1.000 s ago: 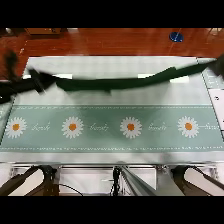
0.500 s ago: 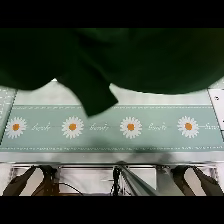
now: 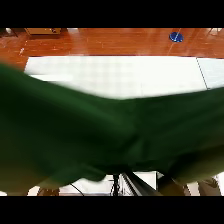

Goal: Fold the shirts.

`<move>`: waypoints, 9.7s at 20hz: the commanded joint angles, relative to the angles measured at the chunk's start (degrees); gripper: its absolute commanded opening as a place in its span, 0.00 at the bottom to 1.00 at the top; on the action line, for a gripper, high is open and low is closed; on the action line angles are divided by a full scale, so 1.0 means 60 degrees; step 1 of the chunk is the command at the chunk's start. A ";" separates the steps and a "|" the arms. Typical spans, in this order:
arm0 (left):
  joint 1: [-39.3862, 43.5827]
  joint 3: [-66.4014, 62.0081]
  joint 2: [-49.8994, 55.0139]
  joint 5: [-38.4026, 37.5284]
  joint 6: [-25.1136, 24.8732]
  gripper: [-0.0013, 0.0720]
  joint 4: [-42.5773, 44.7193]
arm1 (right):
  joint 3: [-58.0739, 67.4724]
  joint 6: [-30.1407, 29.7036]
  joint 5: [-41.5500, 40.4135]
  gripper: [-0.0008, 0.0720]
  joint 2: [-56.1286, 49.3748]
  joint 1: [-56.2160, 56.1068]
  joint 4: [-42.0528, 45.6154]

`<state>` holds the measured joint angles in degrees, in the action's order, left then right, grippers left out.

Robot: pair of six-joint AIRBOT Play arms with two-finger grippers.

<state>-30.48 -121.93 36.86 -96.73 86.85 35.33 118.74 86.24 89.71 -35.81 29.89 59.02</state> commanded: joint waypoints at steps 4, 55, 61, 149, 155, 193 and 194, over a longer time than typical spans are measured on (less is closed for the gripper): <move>-0.0182 0.2255 -0.0324 -0.1453 -0.0255 0.04 0.1606 | -0.2186 0.0076 0.2747 0.04 -0.1031 -0.1373 0.1198; 0.5151 0.9122 0.8837 0.8094 -0.0918 0.04 0.2969 | -0.5865 -0.0663 -0.5122 0.05 -1.0313 -0.2830 0.2463; 0.5107 0.9118 0.9435 0.8346 -0.1086 0.04 0.2976 | -0.5865 -0.0663 -0.4987 0.05 -1.0670 -0.3104 0.2182; 0.4645 1.5369 0.6160 0.6262 -0.2623 0.05 0.1818 | -1.3285 -0.2572 -0.2969 0.73 -0.7031 0.2798 0.0313; 0.4645 1.5369 0.6156 0.6258 -0.2619 0.05 0.1814 | -1.3402 -0.2426 -0.4142 0.60 -0.7031 0.2237 -0.0098; 0.3417 0.7657 0.8929 0.5526 -0.3042 0.04 0.1027 | -0.8335 -0.3406 -0.6900 0.05 -0.8495 -0.1413 -0.3952; 0.3417 0.7220 0.9271 0.5497 -0.3031 0.04 0.1024 | -0.8178 -0.3399 -0.6987 0.04 -0.8725 -0.1504 -0.3952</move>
<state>-9.91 -72.73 86.94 -63.42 68.60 41.52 67.07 65.56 51.40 -84.14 22.94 35.14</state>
